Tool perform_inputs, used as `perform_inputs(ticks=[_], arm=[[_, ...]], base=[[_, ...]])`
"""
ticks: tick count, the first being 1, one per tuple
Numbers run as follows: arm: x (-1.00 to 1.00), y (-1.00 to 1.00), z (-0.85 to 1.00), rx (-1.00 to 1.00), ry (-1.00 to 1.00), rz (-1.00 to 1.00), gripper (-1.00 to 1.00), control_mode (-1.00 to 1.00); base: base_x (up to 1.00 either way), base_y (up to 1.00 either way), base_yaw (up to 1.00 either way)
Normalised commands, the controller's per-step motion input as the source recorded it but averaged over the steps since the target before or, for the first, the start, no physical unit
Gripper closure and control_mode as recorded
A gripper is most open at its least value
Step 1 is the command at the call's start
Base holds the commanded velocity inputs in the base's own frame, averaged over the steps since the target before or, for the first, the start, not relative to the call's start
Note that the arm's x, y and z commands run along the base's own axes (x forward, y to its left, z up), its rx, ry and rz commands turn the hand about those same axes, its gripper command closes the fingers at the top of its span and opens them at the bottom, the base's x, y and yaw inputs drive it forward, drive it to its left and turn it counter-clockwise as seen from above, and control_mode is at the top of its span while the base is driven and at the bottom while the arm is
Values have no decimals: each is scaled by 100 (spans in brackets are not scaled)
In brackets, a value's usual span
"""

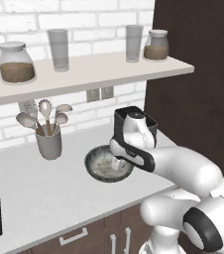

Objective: Grab a lemon wedge from the fridge and one ice cube from the ice bowl, and put them in the glass of lemonade.

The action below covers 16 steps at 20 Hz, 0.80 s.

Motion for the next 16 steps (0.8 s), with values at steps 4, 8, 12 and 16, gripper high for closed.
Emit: perform_inputs(ticks=[4, 8, 12, 16], arm=[[0, -20, 1, 1, 0, 0, 100, -100], [-6, -11, 14, 10, 0, 0, 100, -100], [-11, -2, 65, 5, -14, 0, 100, -100], [-25, -23, 81, -4, -5, -3, 100, -100]], base=[[0, 0, 0], [0, 0, 0], [0, 0, 0], [0, 0, 0]])
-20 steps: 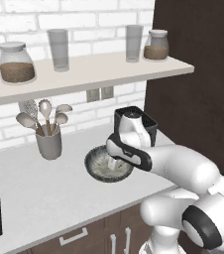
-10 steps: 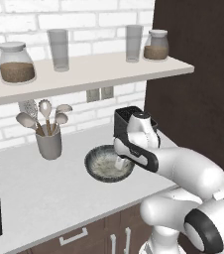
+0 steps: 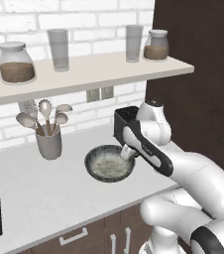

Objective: Grab a lemon wedge from the fridge and one ice cube from the ice bowl, and put them in the glass of lemonade.

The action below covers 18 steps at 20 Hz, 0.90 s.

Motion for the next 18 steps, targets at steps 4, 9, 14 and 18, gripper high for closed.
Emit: perform_inputs(ticks=[4, 9, 14, 18], arm=[[-48, -62, 3, -4, 0, -21, 100, -100], [-39, -98, 0, 0, 0, -31, 100, -100], [3, -61, 4, -3, 1, -29, 100, -100], [18, -29, 16, -4, 5, -20, 100, -100]], base=[[0, 0, 0], [0, 0, 0], [0, 0, 0], [0, 0, 0]])
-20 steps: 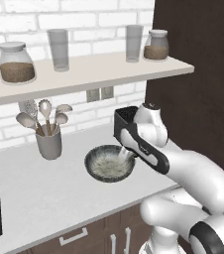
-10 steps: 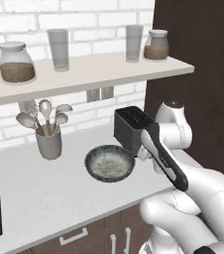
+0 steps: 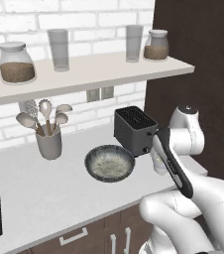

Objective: Grab a lemon wedge from the fridge and one ice cube from the ice bowl, and put them in the glass of lemonade.

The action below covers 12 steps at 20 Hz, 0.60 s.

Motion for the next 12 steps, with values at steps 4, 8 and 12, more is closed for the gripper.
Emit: perform_inputs(ticks=[4, 8, 12], arm=[[16, -34, 17, 0, 3, -10, 100, -100], [34, -9, 0, 0, 7, -4, 100, -100], [35, 0, -12, 0, 8, 0, 100, -100]], base=[[0, 0, 0], [0, 0, 0], [0, 0, 0]])
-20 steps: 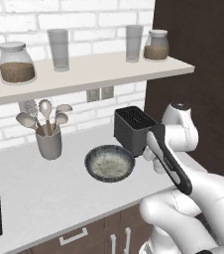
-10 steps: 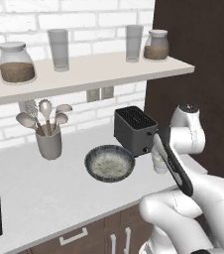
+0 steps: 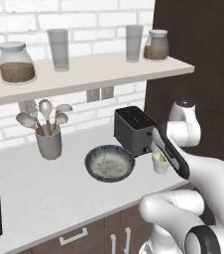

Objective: Grab a lemon wedge from the fridge and one ice cube from the ice bowl, and put them in the glass of lemonade.

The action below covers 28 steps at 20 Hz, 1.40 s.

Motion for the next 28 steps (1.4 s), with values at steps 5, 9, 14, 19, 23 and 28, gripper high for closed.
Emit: perform_inputs(ticks=[5, 9, 14, 19, 23, 28], arm=[[27, 1, -23, 4, 11, 0, 100, -100], [14, 0, -19, 4, 13, 0, 100, -100], [9, 0, -1, 0, 15, 0, 100, -100], [17, 0, 0, 0, 8, 0, 100, -100], [8, 0, 0, 0, 5, 0, 100, -100], [6, 0, 0, 0, 2, 0, 100, -100]], base=[[0, 0, 0], [0, 0, 0], [0, 0, 0], [0, 0, 0], [0, 0, 0], [0, 0, 0]])
